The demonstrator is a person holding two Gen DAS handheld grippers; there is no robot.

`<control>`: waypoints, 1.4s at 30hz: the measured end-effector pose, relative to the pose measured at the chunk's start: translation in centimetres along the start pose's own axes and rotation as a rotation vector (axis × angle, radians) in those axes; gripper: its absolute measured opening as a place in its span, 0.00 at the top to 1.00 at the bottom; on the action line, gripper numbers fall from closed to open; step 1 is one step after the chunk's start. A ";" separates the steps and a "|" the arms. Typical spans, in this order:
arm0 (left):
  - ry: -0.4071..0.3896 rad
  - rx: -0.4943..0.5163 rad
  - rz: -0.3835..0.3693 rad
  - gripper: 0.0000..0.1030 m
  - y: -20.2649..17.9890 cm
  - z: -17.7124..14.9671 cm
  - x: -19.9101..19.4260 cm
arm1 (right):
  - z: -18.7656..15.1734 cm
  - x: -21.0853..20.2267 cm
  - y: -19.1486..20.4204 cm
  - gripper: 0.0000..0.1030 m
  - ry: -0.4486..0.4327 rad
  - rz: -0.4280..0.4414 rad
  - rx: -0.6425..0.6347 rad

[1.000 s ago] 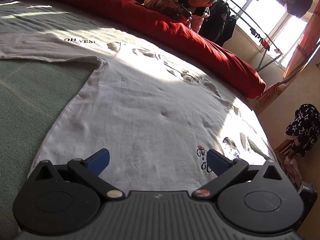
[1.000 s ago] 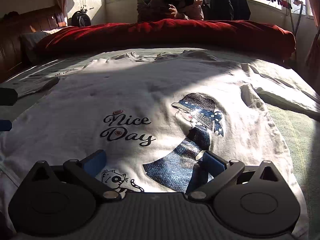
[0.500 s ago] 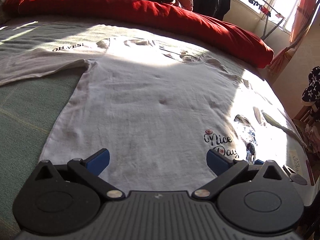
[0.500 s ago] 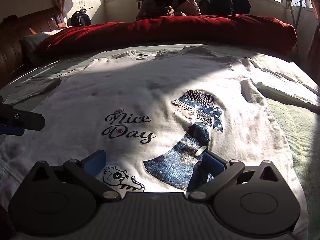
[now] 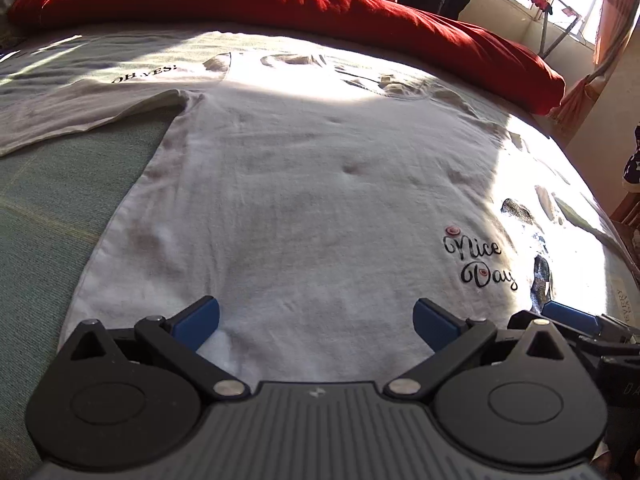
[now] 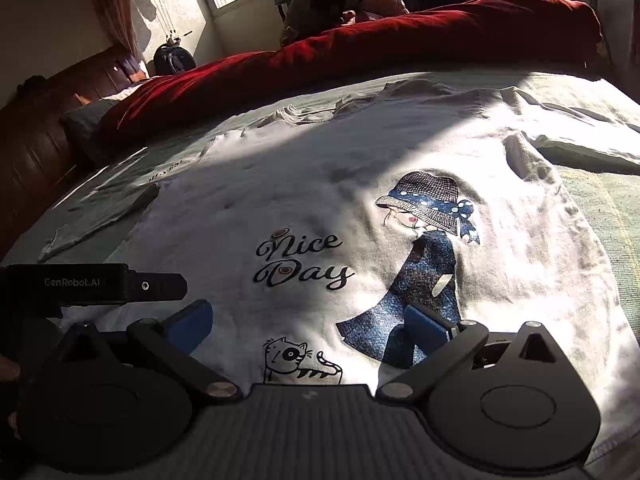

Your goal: Fold clothes

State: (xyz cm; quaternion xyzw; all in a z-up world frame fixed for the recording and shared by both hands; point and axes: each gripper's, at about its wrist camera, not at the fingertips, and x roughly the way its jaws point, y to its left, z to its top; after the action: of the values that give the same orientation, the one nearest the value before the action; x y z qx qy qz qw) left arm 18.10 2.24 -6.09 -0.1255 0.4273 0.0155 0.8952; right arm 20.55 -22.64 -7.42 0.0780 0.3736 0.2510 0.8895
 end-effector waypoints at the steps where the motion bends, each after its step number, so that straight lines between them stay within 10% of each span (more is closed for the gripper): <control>1: 0.001 0.010 0.001 0.01 0.0 -0.6 -0.5 | 0.0 -0.1 0.0 0.00 -0.001 -0.003 0.004; 15: -0.048 0.039 -0.027 0.01 -1.9 5.5 1.2 | -0.6 0.4 0.6 0.00 0.020 -0.049 -0.053; 26: 0.029 0.096 -0.038 0.01 -1.2 2.5 1.0 | -0.7 -0.8 0.7 0.00 0.035 -0.027 -0.052; 42: -0.115 -0.032 -0.097 0.01 1.4 20.1 3.9 | -0.2 -1.7 0.4 0.00 -0.049 -0.127 -0.092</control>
State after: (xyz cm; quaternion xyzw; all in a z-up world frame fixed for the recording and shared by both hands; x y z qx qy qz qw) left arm 35.62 8.08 2.74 -0.1595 0.3683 -0.0140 0.9158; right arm 19.26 -23.16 -6.37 0.0193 0.3438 0.2093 0.9152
